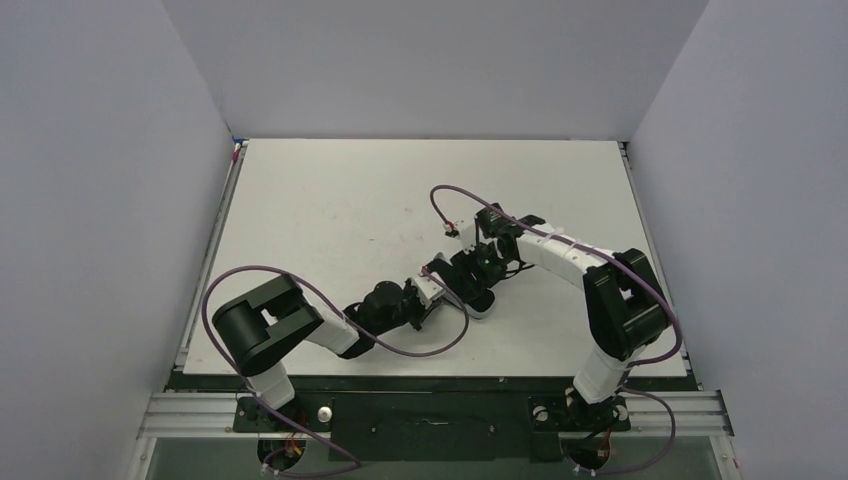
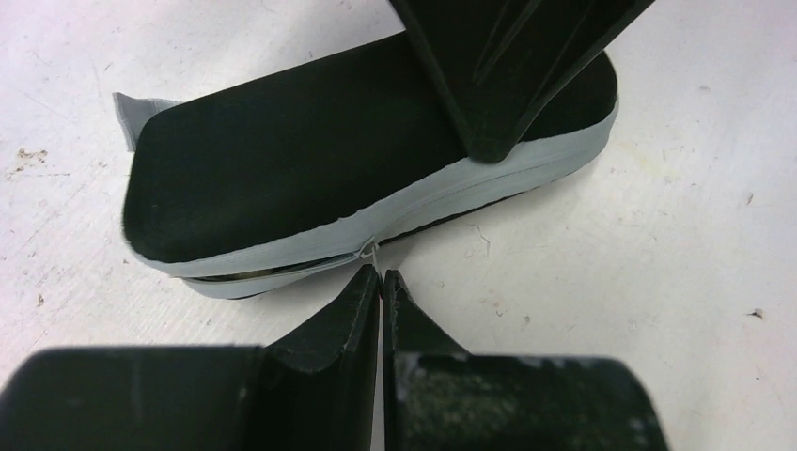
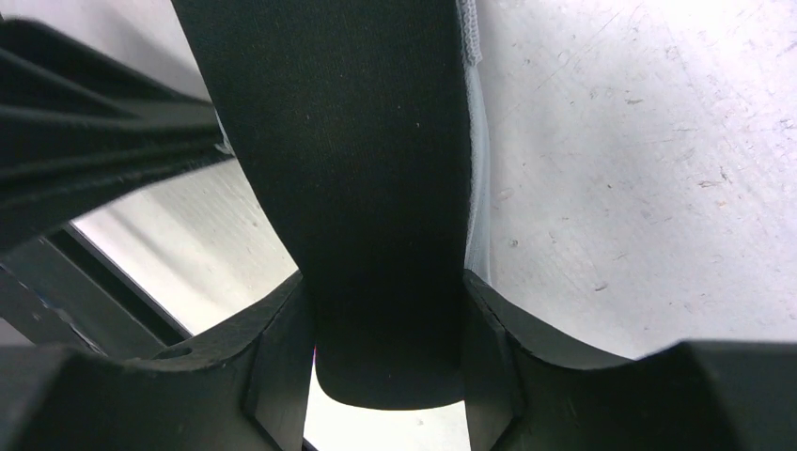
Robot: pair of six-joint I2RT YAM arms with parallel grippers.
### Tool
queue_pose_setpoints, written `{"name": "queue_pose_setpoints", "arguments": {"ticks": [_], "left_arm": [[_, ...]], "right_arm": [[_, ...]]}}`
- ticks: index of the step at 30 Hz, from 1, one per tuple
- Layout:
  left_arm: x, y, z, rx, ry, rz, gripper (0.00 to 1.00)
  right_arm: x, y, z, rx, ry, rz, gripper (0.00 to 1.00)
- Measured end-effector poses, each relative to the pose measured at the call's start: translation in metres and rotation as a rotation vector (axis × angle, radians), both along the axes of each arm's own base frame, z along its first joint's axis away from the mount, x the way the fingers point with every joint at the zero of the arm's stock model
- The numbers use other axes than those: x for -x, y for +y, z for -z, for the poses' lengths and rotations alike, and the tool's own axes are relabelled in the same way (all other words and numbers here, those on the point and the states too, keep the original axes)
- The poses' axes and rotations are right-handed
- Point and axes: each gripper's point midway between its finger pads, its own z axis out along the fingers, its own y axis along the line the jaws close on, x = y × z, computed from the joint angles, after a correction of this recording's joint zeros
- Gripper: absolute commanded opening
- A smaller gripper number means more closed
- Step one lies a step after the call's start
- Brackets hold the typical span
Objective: Open the umbrella
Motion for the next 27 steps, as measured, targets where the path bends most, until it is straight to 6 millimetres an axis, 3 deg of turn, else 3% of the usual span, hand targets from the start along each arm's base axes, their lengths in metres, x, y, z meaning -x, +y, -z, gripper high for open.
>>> {"name": "queue_pose_setpoints", "arguments": {"ticks": [7,14,16,21,24,27], "left_arm": [[0.005,-0.01,-0.001,0.022,-0.003,0.019,0.0],[0.026,-0.027,0.001,0.03,-0.014,0.099,0.0],[0.039,-0.034,0.003,0.031,-0.005,0.149,0.0],[0.044,-0.038,0.003,0.036,-0.007,0.176,0.0],[0.045,-0.037,0.002,0.036,-0.012,0.182,0.0],[0.049,-0.036,0.0,0.036,-0.008,0.205,0.0]], "right_arm": [[-0.002,0.011,-0.001,-0.027,0.037,0.129,0.0],[-0.003,0.022,-0.002,-0.062,0.094,0.293,0.0],[-0.009,0.025,-0.002,-0.075,0.091,0.349,0.07],[-0.011,0.028,-0.001,-0.094,0.121,0.439,0.39],[-0.011,0.025,-0.003,-0.109,0.136,0.47,0.63],[-0.012,0.017,-0.006,-0.12,0.152,0.489,0.71]]}}
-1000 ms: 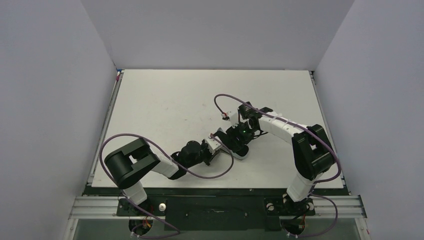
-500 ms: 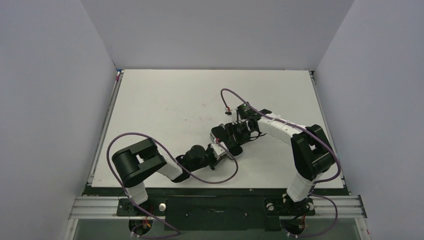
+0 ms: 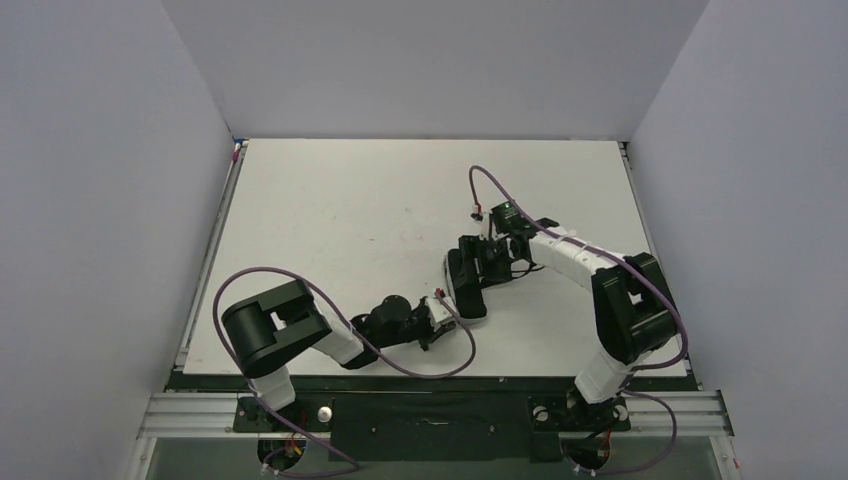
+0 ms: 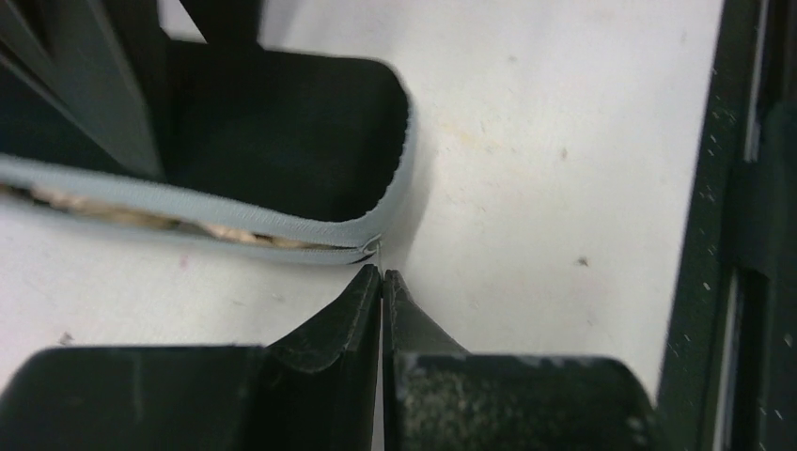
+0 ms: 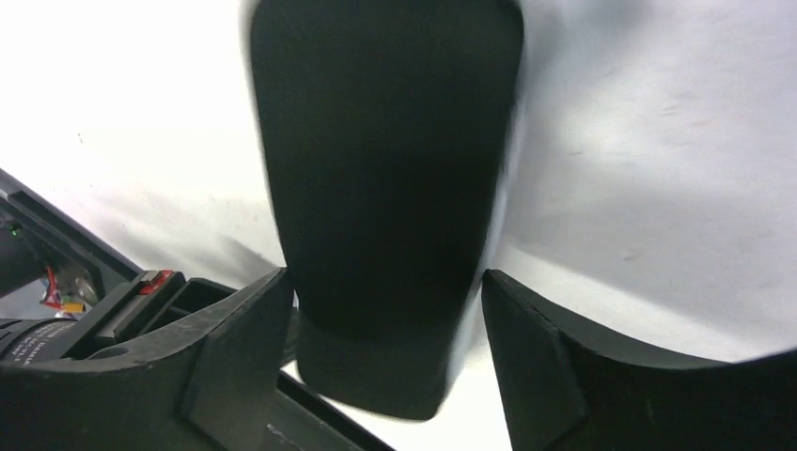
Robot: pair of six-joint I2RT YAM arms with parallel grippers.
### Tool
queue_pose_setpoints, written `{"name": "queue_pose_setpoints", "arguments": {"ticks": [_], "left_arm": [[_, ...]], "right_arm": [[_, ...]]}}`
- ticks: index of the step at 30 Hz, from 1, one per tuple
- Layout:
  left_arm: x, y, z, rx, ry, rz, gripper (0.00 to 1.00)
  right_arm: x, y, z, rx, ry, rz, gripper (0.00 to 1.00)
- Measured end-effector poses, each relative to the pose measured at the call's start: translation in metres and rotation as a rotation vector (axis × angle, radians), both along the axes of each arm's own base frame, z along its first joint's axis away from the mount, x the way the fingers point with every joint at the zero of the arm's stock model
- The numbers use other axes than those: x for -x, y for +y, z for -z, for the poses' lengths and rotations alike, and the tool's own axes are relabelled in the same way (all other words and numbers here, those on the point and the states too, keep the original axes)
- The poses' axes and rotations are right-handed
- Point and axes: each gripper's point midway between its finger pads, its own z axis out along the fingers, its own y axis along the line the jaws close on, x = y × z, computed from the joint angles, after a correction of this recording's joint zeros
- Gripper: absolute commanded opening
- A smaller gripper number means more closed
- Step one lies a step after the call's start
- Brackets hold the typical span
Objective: Open the umbrella
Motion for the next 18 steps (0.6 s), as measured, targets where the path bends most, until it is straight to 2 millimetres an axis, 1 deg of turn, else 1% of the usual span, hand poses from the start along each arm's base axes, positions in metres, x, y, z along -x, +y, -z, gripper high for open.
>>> {"name": "queue_pose_setpoints", "arguments": {"ticks": [4,6,8,9,11,13,15,18], "left_arm": [[0.017,0.01,0.012,-0.041,0.06,0.067,0.0],[0.021,0.014,0.015,-0.052,0.085,0.087,0.0],[0.018,0.019,0.014,-0.048,0.113,0.086,0.0],[0.014,0.023,0.013,-0.047,0.129,0.074,0.0],[0.004,0.031,0.014,-0.044,0.157,0.042,0.0],[-0.007,0.039,0.015,-0.043,0.176,0.011,0.0],[-0.016,0.046,0.015,-0.041,0.187,-0.012,0.0],[-0.027,0.052,0.014,-0.038,0.2,-0.029,0.0]], "right_arm": [[-0.021,-0.028,-0.012,-0.005,-0.046,0.02,0.76],[-0.036,-0.041,-0.026,-0.014,-0.113,-0.014,0.78],[-0.045,-0.049,-0.044,-0.022,-0.213,-0.095,0.79],[-0.044,-0.049,-0.052,-0.027,-0.254,-0.144,0.79],[-0.039,-0.049,-0.071,-0.033,-0.367,-0.299,0.79],[-0.031,-0.05,-0.083,-0.025,-0.466,-0.469,0.79],[-0.021,-0.052,-0.087,-0.003,-0.554,-0.665,0.8],[-0.009,-0.054,-0.081,0.031,-0.645,-0.925,0.8]]}}
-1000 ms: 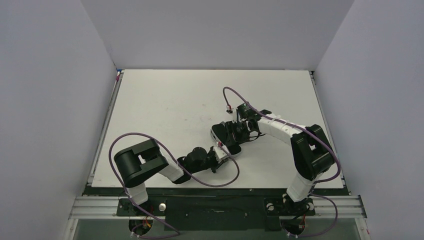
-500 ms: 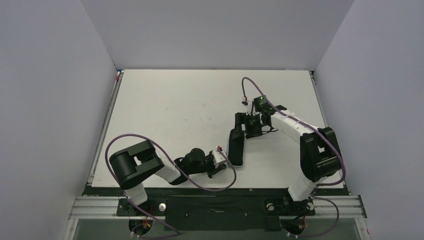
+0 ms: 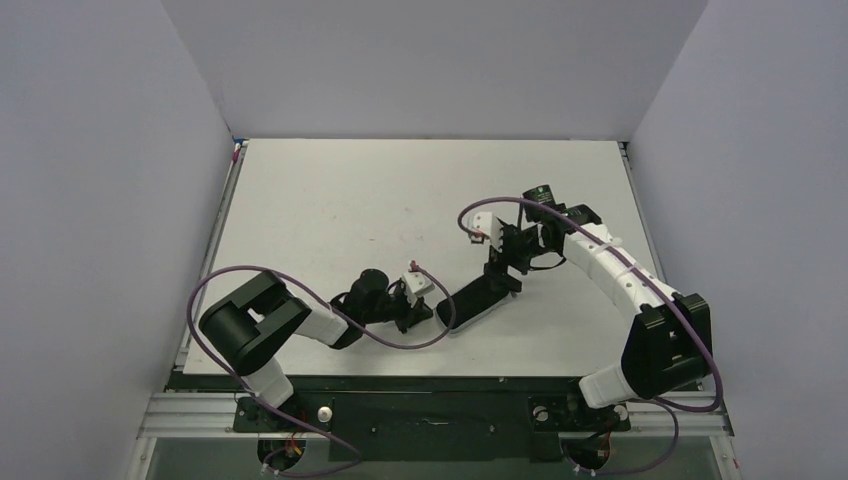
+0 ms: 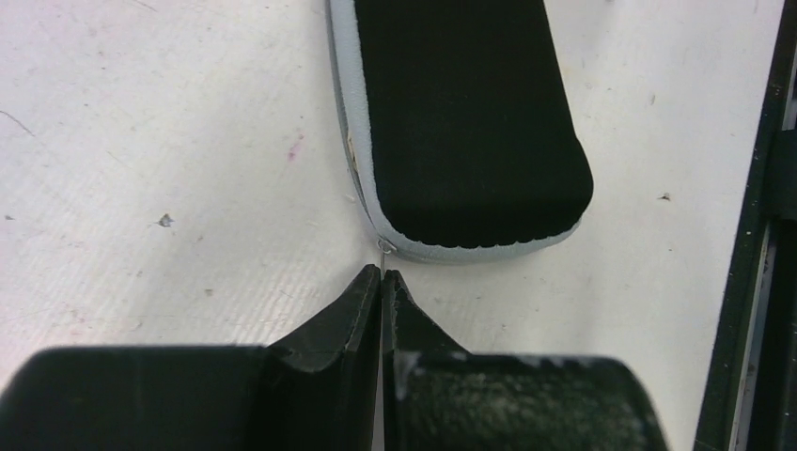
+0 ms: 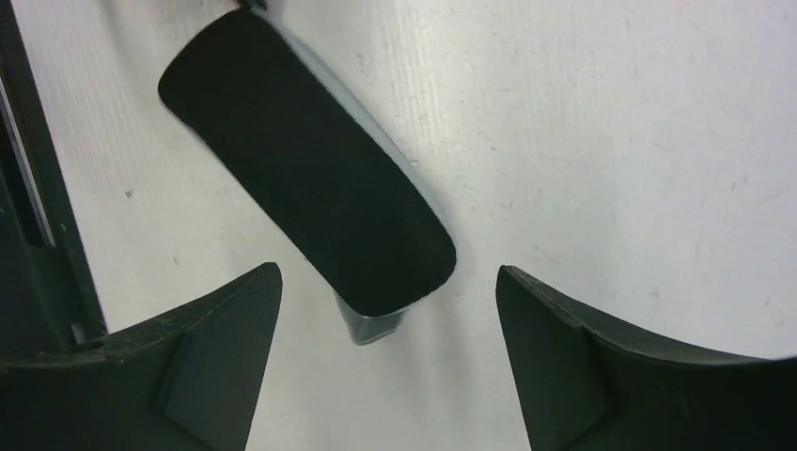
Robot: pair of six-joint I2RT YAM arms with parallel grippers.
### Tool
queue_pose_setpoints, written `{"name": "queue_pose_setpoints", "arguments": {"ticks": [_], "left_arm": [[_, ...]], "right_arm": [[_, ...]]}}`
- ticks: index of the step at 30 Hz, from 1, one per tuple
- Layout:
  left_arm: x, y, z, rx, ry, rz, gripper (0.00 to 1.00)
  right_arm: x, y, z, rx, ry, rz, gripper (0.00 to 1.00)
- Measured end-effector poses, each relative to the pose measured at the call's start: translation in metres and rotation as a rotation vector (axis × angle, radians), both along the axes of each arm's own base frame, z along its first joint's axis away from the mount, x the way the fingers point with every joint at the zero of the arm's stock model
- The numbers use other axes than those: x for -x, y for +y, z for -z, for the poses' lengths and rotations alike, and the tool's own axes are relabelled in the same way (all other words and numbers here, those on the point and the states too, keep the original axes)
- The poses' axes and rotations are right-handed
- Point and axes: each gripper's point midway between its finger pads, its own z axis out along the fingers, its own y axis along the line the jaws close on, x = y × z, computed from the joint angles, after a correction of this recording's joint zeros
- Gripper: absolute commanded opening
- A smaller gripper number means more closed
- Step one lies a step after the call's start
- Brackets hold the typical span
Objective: Open the umbrella
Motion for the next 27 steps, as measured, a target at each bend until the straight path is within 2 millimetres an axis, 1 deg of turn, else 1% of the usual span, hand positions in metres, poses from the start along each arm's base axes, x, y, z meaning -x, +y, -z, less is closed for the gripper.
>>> {"name": "queue_pose_setpoints", "arguments": {"ticks": [3,5,7,10,14,16,18,20,21,22,23,24,25,26,27], "left_arm": [[-0.006,0.002,-0.002,0.003,0.001,0.003,0.0],[-0.008,0.001,-0.004,0.007,-0.003,0.01,0.0],[-0.008,0.0,-0.006,0.01,-0.009,0.022,0.0],[-0.006,-0.001,-0.005,0.01,-0.005,0.031,0.0],[-0.005,-0.001,-0.005,0.012,0.0,0.038,0.0],[-0.005,0.0,-0.004,0.013,0.003,0.039,0.0],[-0.004,0.001,-0.003,0.011,0.005,0.038,0.0],[-0.003,0.002,-0.002,0.01,0.009,0.038,0.0],[-0.003,0.002,-0.002,0.011,0.009,0.038,0.0],[-0.003,0.002,-0.002,0.012,0.009,0.038,0.0],[-0.003,0.002,-0.002,0.012,0.01,0.038,0.0],[-0.003,0.002,-0.002,0.012,0.01,0.038,0.0],[-0.003,0.002,-0.002,0.013,0.01,0.036,0.0],[-0.003,0.002,-0.003,0.017,0.01,0.035,0.0],[-0.003,0.002,-0.003,0.019,0.009,0.033,0.0]], "right_arm": [[0.011,0.006,0.008,0.043,-0.077,-0.203,0.8],[0.017,0.013,0.012,0.055,-0.104,-0.299,0.79],[0.022,0.022,0.02,0.067,-0.113,-0.386,0.76],[0.027,0.03,0.037,0.085,-0.079,-0.45,0.73],[0.027,0.027,0.059,0.119,-0.001,-0.461,0.72],[0.029,0.026,0.065,0.134,0.032,-0.465,0.72],[0.027,0.025,0.067,0.147,0.055,-0.465,0.71],[0.023,0.026,0.067,0.157,0.069,-0.464,0.65],[0.021,0.026,0.067,0.164,0.081,-0.46,0.6],[0.02,0.027,0.068,0.17,0.094,-0.455,0.57],[0.019,0.026,0.069,0.178,0.107,-0.45,0.51],[0.019,0.025,0.07,0.184,0.115,-0.446,0.47],[0.019,0.024,0.071,0.189,0.12,-0.444,0.4],[0.019,0.023,0.071,0.193,0.124,-0.439,0.37],[0.018,0.021,0.071,0.196,0.127,-0.431,0.31]]}}
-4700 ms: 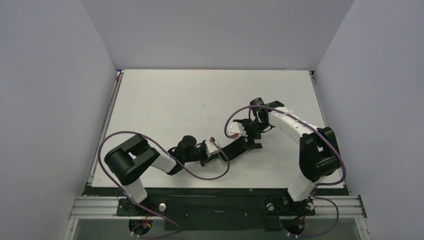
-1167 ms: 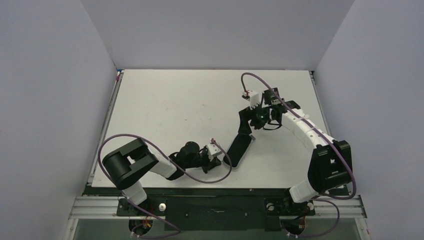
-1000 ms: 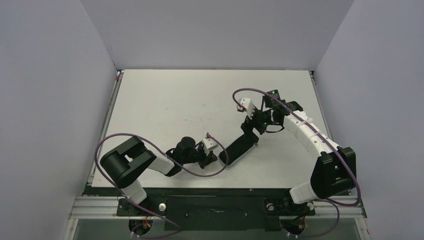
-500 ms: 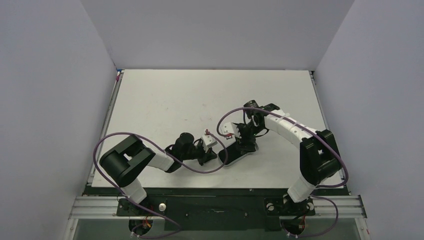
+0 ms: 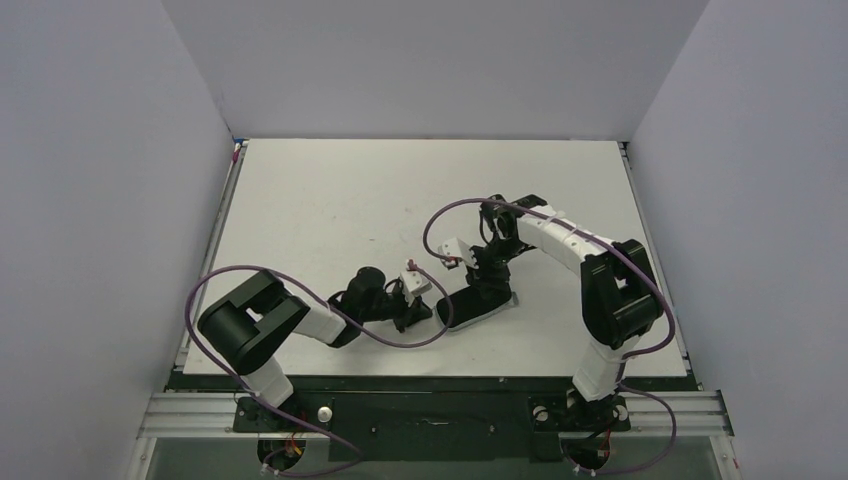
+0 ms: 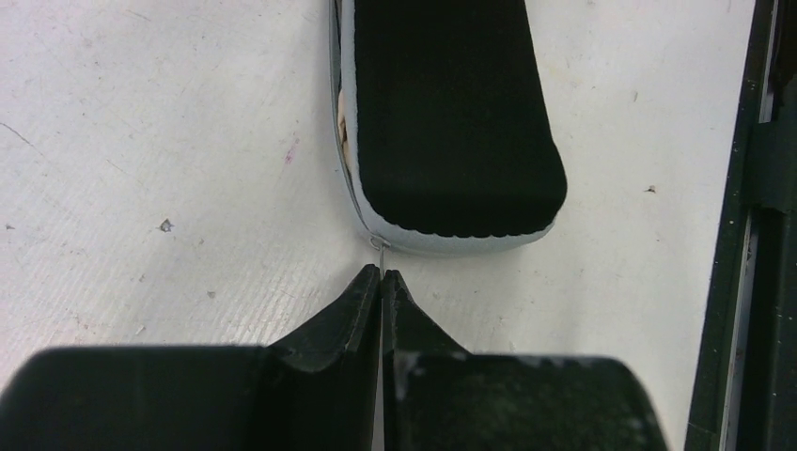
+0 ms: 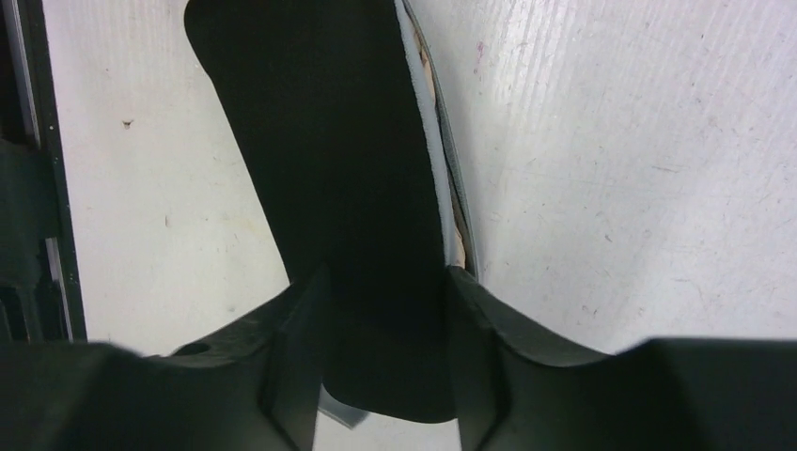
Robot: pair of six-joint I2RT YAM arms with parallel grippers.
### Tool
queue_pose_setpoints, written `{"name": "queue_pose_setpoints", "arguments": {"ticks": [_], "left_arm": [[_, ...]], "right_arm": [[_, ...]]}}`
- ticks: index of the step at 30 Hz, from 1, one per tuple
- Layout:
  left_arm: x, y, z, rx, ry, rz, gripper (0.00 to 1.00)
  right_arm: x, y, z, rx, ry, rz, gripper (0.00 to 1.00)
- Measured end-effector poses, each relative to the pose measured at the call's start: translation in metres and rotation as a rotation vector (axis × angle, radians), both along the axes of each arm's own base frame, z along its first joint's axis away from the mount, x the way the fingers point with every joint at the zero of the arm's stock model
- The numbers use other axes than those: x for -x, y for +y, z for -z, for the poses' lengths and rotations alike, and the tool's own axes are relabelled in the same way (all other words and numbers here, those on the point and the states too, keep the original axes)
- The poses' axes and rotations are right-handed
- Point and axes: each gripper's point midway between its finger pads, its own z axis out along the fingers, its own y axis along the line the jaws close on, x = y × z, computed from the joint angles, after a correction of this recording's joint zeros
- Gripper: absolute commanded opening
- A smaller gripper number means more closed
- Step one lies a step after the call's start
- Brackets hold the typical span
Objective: Open the umbrella
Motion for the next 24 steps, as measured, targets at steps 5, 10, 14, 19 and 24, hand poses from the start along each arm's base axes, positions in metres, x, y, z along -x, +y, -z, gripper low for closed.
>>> {"name": "queue_pose_setpoints", "arguments": {"ticks": [5,10,14,19,24], "left_arm": [[0.008,0.001,-0.002,0.006,-0.003,0.014,0.0],[0.021,-0.003,-0.002,0.0,-0.012,0.052,0.0],[0.028,-0.007,0.0,-0.005,-0.009,0.074,0.0],[0.031,-0.011,-0.001,-0.008,-0.024,0.074,0.0],[0.027,-0.012,-0.002,-0.011,-0.045,0.044,0.0]], "right_arm": [[-0.003,-0.006,-0.001,0.01,0.024,0.087,0.17],[-0.004,-0.007,-0.003,0.019,0.04,0.16,0.05],[-0.006,-0.009,-0.003,0.033,0.062,0.232,0.0],[-0.006,-0.011,-0.003,0.052,0.108,0.349,0.0],[-0.006,-0.012,-0.003,0.068,0.167,0.492,0.0]]}}
